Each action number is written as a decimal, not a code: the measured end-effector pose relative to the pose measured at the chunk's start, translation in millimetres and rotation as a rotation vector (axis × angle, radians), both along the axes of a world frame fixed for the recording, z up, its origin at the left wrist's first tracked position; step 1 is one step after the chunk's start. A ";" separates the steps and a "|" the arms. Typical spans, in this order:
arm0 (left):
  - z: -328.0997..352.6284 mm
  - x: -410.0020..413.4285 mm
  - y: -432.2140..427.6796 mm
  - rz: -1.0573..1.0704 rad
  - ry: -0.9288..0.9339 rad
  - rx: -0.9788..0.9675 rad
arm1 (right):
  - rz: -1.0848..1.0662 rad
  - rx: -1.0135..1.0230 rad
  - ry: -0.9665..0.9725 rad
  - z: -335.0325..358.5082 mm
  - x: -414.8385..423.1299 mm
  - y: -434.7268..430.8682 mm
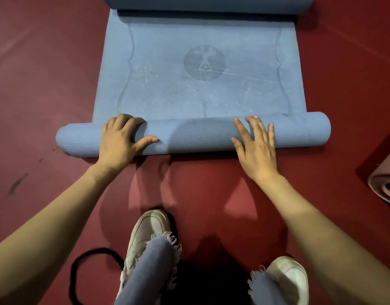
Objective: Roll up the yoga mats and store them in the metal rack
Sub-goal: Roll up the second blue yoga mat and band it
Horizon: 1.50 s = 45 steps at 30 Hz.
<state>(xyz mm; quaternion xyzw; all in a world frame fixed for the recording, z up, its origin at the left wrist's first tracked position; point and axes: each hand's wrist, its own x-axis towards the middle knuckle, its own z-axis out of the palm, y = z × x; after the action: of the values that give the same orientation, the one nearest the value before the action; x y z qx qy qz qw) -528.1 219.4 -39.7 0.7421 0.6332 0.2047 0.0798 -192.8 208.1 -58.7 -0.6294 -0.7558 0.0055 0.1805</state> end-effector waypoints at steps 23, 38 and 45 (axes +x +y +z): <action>-5.7 12.7 -17.1 0.028 -0.051 0.025 | -0.079 0.083 -0.015 5.3 -6.8 22.4; -2.1 5.3 -15.2 0.033 -0.013 0.086 | 0.070 0.180 0.050 7.6 -8.6 30.3; -0.9 -2.2 9.8 -0.115 0.060 0.018 | 0.168 0.053 -0.054 6.0 5.0 35.5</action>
<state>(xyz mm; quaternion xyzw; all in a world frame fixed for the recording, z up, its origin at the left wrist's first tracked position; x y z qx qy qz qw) -530.3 229.2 -40.6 0.7838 0.5898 0.1832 0.0658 -187.7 243.6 -52.7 -0.5586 -0.8105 -0.0163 0.1756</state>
